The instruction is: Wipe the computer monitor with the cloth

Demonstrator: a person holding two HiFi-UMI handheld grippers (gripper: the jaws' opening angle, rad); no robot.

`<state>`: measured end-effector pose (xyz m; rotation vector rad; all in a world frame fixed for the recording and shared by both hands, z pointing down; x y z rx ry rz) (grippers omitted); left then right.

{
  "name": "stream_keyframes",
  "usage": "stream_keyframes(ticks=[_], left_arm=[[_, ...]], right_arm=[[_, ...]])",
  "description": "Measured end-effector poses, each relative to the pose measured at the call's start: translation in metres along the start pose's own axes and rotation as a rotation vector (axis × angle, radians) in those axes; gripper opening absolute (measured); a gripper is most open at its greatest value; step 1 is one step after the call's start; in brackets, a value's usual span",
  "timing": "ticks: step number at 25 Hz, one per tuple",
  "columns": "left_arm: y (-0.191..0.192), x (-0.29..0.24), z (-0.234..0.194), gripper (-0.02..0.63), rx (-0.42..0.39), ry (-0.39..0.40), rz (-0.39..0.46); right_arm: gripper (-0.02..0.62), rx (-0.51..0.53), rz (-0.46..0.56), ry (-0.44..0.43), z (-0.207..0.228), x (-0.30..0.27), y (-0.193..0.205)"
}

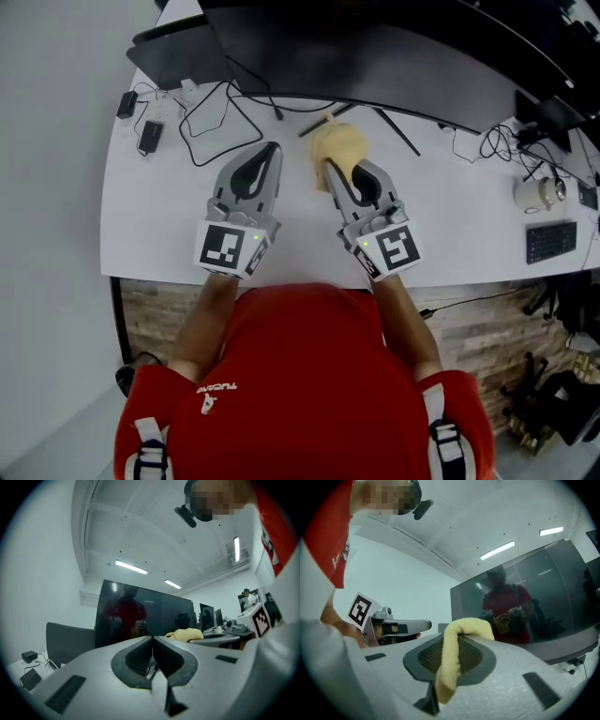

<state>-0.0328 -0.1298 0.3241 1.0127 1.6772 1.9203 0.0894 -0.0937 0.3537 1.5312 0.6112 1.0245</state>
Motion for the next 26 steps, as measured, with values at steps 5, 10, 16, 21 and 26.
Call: stream_keyframes(ticks=[5,10,16,21,26], left_arm=[[0.001,-0.003,0.007,0.011,0.004,0.017,-0.009],[0.001,-0.003,0.011,0.011,0.005,0.023,-0.010],[0.000,-0.002,0.015,0.011,0.005,0.033,-0.011],[0.000,-0.002,0.016,0.011,0.003,0.037,-0.015],[0.002,-0.002,0.017,0.011,0.002,0.043,-0.021]], right_arm=[[0.057,0.005,-0.004,0.004,-0.002,0.005,0.000],[0.057,-0.003,-0.009,0.004,-0.003,0.009,-0.001],[0.057,-0.001,-0.008,0.008,-0.003,0.011,-0.002],[0.057,-0.009,-0.008,0.016,-0.002,0.013,0.000],[0.057,-0.008,-0.008,0.018,-0.003,0.015,0.001]])
Point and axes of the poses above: the fingertips, and each gripper's own axes: x backward along the fingers, z to its right, y out of its underside, the point moved 4 cm from there along x, backward along the fingers, and after that the axes turned 12 degrees about z, right-handed, at the moved point
